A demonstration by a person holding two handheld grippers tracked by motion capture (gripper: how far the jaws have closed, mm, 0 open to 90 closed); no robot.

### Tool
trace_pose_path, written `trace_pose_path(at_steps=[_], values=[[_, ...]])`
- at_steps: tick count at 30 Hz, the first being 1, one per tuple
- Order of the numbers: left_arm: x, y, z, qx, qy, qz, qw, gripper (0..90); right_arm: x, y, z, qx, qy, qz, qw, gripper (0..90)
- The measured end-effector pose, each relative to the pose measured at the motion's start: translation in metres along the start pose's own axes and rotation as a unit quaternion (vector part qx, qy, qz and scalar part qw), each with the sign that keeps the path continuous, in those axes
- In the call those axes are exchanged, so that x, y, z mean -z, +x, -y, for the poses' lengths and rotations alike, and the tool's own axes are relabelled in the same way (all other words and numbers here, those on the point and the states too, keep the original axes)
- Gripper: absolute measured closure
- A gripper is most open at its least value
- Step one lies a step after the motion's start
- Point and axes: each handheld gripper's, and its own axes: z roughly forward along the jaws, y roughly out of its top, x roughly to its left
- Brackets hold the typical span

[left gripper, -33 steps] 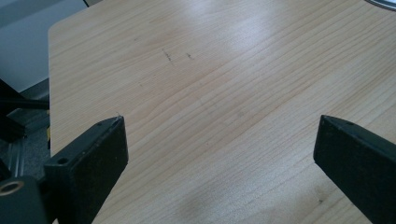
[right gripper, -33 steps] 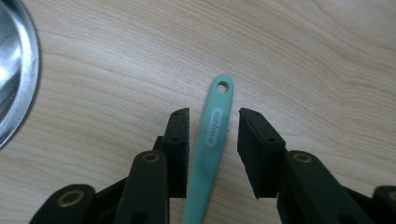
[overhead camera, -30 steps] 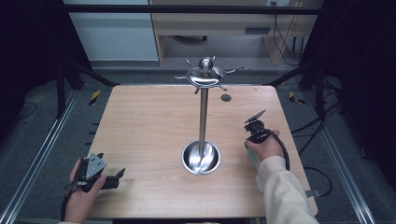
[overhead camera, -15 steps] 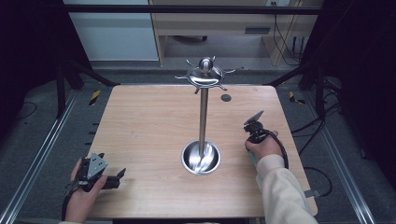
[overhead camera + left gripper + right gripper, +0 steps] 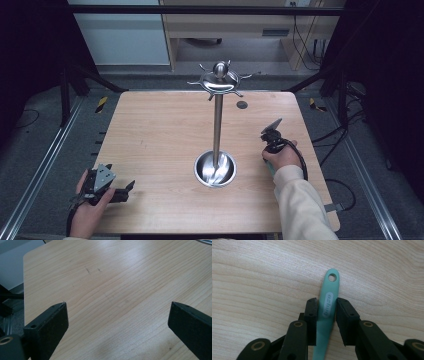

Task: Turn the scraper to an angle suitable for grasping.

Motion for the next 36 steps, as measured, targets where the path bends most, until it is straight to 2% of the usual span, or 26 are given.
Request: trace_pose_path(at_steps=[7, 9, 10, 14, 15, 19, 22, 23, 24, 25, 27, 30, 31, 33, 34, 35, 36], values=[[0.0, 0.0, 0.0, -0.001, 0.0, -0.001, 1.0, 2.8, 0.0, -0.002, 0.001, -0.008, -0.001, -0.01, 0.9999, 73.7], [0.0, 0.0, 0.0, 0.0, 0.0, 0.0, 1.0, 2.8, 0.003, -0.003, 0.002, -0.01, -0.01, -0.013, 0.9998, 73.9], [0.0, 0.0, 0.0, 0.0, 0.0, 0.0, 1.0, 2.9, 0.007, -0.005, 0.004, -0.009, -0.02, -0.021, 0.9995, 74.1], [0.0, 0.0, 0.0, 0.001, 0.001, 0.0, 1.0, 2.8, 0.02, -0.006, 0.007, -0.001, -0.04, -0.027, 0.9988, 74.2], [0.0, 0.0, 0.0, 0.0, 0.001, 0.0, 1.0, 2.9, 0.032, -0.007, 0.009, 0.0, -0.055, -0.029, 0.9981, 74.2], [-0.001, 0.0, 0.0, -0.001, 0.002, 0.001, 1.0, 2.8, 0.057, -0.009, 0.012, 0.003, -0.076, -0.028, 0.9967, 74.4], [0.0, 0.0, 0.001, 0.0, 0.002, 0.0, 1.0, 2.8, 0.075, -0.011, 0.013, 0.012, -0.101, -0.023, 0.9946, 74.4], [0.0, 0.0, 0.001, 0.0, 0.002, 0.0, 1.0, 2.8, 0.075, -0.011, 0.013, 0.012, -0.101, -0.023, 0.9946, 74.4], [-0.001, 0.0, 0.001, -0.001, 0.003, 0.0, 1.0, 2.8, 0.086, -0.012, 0.013, 0.012, -0.115, -0.021, 0.9931, 74.4], [-0.001, 0.0, 0.001, 0.0, 0.002, -0.001, 1.0, 2.8, 0.086, -0.012, 0.013, 0.012, -0.115, -0.021, 0.9931, 74.4], [0.0, 0.0, 0.001, 0.0, 0.002, -0.001, 1.0, 2.9, 0.102, -0.013, 0.013, 0.023, -0.138, -0.018, 0.99, 74.3], [0.0, 0.001, 0.001, -0.001, 0.003, -0.001, 1.0, 2.8, 0.112, -0.012, 0.013, 0.026, -0.15, -0.017, 0.9882, 74.4], [0.001, 0.001, 0.002, 0.0, 0.003, -0.002, 1.0, 2.9, 0.121, -0.011, 0.013, 0.03, -0.164, -0.017, 0.9858, 74.4], [0.001, 0.001, 0.003, 0.002, 0.002, -0.002, 1.0, 2.8, 0.124, -0.011, 0.013, 0.034, -0.169, -0.016, 0.985, 74.3], [0.002, 0.002, 0.003, 0.004, 0.001, -0.003, 1.0, 2.9, 0.131, -0.01, 0.012, 0.043, -0.181, -0.013, 0.9825, 74.3], [0.002, 0.002, 0.003, 0.003, 0.001, -0.004, 1.0, 2.9, 0.131, -0.01, 0.012, 0.043, -0.181, -0.013, 0.9825, 74.3], [0.002, 0.002, 0.003, 0.004, 0.001, -0.004, 1.0, 2.9, 0.134, -0.009, 0.012, 0.045, -0.188, -0.015, 0.9811, 74.4]])
